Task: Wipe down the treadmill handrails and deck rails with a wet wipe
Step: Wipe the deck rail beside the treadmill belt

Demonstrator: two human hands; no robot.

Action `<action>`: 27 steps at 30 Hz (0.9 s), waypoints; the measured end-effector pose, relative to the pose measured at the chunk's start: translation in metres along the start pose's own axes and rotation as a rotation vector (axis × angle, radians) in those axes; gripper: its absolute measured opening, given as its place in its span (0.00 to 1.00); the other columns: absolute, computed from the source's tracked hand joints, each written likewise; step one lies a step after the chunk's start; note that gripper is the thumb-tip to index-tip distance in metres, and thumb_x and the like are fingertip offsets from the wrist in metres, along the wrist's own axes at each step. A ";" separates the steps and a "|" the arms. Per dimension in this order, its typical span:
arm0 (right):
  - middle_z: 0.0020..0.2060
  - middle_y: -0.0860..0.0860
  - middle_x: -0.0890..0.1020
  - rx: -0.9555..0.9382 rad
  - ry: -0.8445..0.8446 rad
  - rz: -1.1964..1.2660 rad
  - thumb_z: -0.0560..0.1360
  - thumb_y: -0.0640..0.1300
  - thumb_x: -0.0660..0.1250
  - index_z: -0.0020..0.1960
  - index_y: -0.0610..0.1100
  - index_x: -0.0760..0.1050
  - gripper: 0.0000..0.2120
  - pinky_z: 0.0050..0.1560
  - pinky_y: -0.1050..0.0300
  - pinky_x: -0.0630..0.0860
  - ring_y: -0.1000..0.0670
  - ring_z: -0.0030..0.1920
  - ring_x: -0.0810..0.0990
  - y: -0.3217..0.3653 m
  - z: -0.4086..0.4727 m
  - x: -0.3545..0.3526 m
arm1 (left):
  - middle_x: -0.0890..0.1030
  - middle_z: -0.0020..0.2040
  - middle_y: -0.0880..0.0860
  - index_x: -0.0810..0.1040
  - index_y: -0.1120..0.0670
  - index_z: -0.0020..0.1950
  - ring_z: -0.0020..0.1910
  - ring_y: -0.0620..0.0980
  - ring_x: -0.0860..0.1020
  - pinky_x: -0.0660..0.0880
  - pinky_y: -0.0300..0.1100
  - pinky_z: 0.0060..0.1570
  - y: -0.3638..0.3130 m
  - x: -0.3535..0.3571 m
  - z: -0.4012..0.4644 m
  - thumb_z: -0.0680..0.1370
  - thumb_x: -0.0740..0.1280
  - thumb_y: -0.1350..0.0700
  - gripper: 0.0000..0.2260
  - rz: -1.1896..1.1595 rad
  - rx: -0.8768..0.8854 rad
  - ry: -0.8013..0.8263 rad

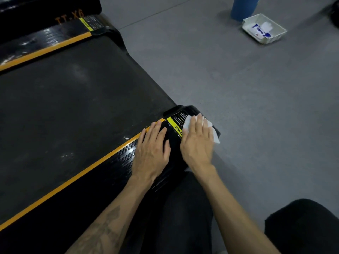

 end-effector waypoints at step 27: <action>0.84 0.47 0.51 -0.121 0.005 0.104 0.87 0.52 0.44 0.84 0.46 0.51 0.27 0.82 0.47 0.47 0.47 0.83 0.48 -0.014 -0.005 0.000 | 0.69 0.79 0.55 0.72 0.56 0.75 0.80 0.51 0.63 0.61 0.54 0.79 -0.004 -0.002 0.000 0.84 0.60 0.52 0.20 -0.001 0.022 -0.019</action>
Point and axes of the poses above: each hand's wrist, its own z-axis towards the middle knuckle, its own x-axis out of the palm, y = z × x, the point moved 8 cm from there along z, towards the middle knuckle
